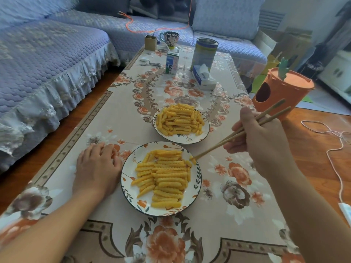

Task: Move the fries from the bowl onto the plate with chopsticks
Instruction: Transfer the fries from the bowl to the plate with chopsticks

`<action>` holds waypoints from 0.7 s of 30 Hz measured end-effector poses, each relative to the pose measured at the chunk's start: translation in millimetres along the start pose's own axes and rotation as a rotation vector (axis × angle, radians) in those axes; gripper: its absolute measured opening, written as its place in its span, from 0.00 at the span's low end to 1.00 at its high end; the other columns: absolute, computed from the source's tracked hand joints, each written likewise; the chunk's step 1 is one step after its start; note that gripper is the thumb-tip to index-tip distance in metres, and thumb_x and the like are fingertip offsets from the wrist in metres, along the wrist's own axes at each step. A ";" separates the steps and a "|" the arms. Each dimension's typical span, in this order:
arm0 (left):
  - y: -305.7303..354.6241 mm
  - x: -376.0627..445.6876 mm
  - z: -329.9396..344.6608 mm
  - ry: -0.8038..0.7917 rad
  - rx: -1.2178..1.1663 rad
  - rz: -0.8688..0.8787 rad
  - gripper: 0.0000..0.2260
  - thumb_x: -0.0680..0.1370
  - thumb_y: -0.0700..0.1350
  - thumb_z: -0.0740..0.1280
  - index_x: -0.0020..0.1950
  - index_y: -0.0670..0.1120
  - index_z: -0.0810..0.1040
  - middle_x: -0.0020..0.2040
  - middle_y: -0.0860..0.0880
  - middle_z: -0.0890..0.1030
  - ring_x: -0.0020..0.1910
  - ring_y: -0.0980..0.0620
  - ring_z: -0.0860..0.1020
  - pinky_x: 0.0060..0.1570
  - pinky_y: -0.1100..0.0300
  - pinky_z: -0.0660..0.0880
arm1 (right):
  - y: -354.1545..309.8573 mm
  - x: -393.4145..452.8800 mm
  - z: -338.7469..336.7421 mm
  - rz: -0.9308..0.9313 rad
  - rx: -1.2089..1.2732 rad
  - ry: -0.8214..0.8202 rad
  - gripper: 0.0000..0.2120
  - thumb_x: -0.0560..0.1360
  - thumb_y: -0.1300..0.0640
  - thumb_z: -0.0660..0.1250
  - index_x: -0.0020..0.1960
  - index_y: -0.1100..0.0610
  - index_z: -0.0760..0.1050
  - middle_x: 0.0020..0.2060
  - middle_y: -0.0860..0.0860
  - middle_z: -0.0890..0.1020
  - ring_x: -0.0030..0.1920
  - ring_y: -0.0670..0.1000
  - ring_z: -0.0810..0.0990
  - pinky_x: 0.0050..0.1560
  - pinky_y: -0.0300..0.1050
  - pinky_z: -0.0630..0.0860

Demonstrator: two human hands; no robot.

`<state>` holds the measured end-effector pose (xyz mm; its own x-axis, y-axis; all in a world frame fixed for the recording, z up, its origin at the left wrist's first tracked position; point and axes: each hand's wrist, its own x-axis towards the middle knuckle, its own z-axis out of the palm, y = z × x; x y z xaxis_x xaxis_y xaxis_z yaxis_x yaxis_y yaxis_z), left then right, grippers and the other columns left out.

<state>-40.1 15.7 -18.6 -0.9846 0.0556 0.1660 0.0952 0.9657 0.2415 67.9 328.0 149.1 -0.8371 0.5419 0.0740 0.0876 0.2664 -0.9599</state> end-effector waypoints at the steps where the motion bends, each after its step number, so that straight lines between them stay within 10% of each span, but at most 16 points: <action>1: 0.5 -0.1 -0.5 -0.003 -0.001 -0.003 0.19 0.81 0.51 0.62 0.70 0.48 0.76 0.71 0.40 0.75 0.72 0.39 0.69 0.74 0.41 0.64 | -0.5 -6.2 -3.1 0.012 -0.017 -0.002 0.24 0.84 0.47 0.59 0.43 0.66 0.77 0.27 0.60 0.82 0.29 0.60 0.85 0.32 0.52 0.85; 21: 0.5 -0.8 0.0 0.002 -0.002 0.001 0.17 0.80 0.49 0.63 0.68 0.47 0.77 0.69 0.40 0.76 0.70 0.38 0.70 0.72 0.40 0.66 | 36.2 14.8 -4.6 -0.107 0.020 0.207 0.17 0.83 0.46 0.62 0.45 0.57 0.80 0.34 0.57 0.84 0.33 0.56 0.87 0.38 0.52 0.86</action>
<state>-39.3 16.1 -18.5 -0.9842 0.0560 0.1678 0.0964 0.9652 0.2430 61.1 349.3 116.7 -0.7120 0.6642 0.2278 -0.0084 0.3162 -0.9486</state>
